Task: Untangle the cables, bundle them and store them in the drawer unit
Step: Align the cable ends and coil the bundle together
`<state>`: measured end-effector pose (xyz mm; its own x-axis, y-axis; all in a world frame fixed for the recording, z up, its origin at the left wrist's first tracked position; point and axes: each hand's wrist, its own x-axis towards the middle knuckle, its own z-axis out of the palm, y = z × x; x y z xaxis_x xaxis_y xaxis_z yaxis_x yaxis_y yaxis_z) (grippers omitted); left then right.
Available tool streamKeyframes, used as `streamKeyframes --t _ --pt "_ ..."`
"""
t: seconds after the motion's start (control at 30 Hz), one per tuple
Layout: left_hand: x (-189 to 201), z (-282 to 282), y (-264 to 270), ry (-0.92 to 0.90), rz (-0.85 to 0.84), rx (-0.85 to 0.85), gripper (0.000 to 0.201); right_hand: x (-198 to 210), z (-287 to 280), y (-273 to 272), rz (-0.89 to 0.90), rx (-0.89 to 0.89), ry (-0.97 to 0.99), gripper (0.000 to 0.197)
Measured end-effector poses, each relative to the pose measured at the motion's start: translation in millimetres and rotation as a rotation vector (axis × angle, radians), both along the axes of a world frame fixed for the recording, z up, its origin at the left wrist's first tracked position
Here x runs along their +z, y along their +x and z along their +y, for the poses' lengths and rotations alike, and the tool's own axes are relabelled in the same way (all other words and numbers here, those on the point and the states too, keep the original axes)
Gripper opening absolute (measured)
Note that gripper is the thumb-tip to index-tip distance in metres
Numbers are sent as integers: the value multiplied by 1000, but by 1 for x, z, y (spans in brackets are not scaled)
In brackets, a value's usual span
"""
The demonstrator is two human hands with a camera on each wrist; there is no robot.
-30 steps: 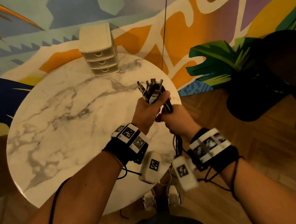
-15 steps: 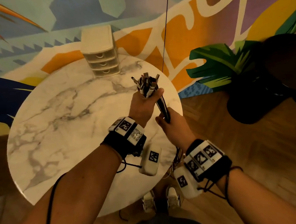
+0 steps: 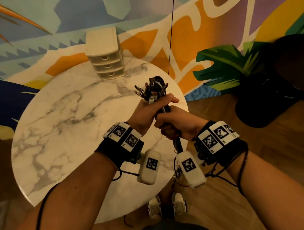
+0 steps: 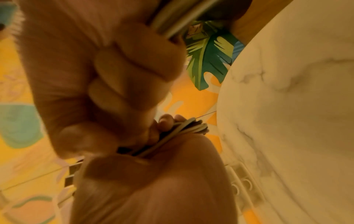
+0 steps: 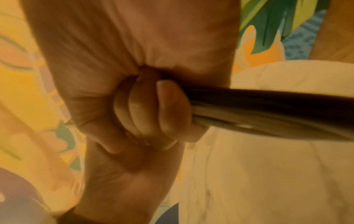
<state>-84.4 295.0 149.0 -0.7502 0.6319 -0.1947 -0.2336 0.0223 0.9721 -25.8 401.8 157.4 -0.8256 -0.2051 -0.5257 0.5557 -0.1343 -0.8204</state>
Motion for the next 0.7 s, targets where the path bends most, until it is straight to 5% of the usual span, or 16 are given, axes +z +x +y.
streamKeyframes --t 0.17,0.37,0.53,0.7 --pt "-1 1 1 -21 -111 149 21 0 -12 -2 46 79 282 18" --pt "-5 -5 0 188 -355 321 29 1 -23 1 188 148 469 32" --pt "5 -12 -5 413 -429 238 34 -28 -27 7 174 117 619 45" --pt "5 -20 -8 407 -405 145 31 -29 -25 0 242 200 777 41"
